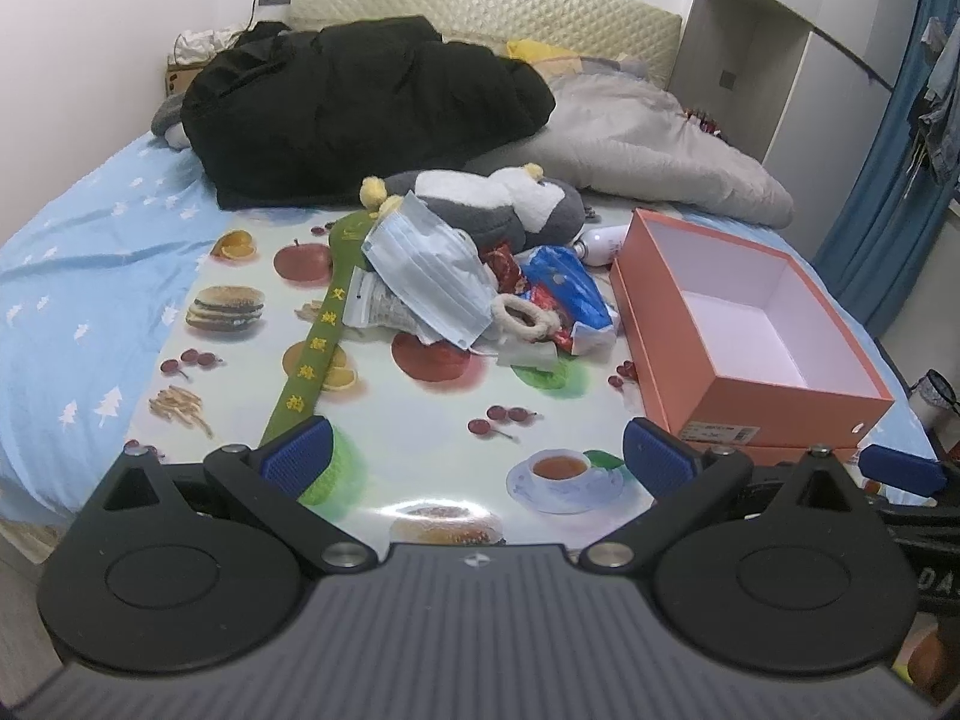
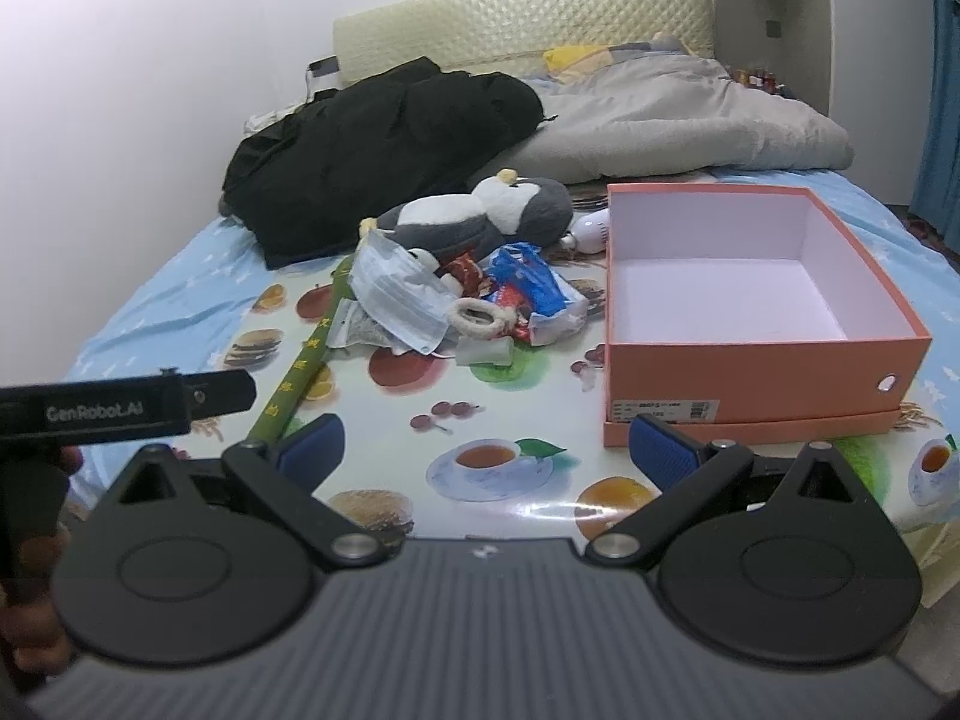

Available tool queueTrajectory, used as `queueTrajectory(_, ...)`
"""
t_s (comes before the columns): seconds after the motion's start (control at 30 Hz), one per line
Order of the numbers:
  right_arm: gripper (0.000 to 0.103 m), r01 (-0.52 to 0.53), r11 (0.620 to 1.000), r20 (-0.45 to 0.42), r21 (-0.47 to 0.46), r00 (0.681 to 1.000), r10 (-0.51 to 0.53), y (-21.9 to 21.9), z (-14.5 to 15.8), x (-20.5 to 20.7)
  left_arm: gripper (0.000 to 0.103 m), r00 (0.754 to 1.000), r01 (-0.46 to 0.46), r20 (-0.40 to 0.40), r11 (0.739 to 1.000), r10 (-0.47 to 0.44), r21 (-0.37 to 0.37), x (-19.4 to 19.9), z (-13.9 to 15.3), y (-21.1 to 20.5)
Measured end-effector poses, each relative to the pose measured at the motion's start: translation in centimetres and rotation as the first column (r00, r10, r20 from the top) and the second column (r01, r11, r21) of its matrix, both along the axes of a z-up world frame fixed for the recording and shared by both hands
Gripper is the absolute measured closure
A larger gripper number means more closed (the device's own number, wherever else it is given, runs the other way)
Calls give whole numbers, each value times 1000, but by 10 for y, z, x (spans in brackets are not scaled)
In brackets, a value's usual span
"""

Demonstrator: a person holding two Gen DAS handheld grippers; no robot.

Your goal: Organize soft objects

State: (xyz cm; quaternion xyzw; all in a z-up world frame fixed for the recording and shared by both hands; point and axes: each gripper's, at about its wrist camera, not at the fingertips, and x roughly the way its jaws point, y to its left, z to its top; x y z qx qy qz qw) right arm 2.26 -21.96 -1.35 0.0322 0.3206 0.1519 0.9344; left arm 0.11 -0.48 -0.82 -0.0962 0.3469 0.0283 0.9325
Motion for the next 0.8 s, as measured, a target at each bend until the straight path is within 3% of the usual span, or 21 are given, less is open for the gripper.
queueTrajectory(0.47, 0, 9, 1000, 2, 18, 1000, -9, -7, 0, -4, 0, 1000, 5, 7, 1000, -5, 31, -6, -1, -2)
queueTrajectory(0.8, 0, 31, 999, -15, -7, 999, -31, -11, -7, -1, 0, 1000, 3, -15, 1000, -3, 10, -2, -9, 2)
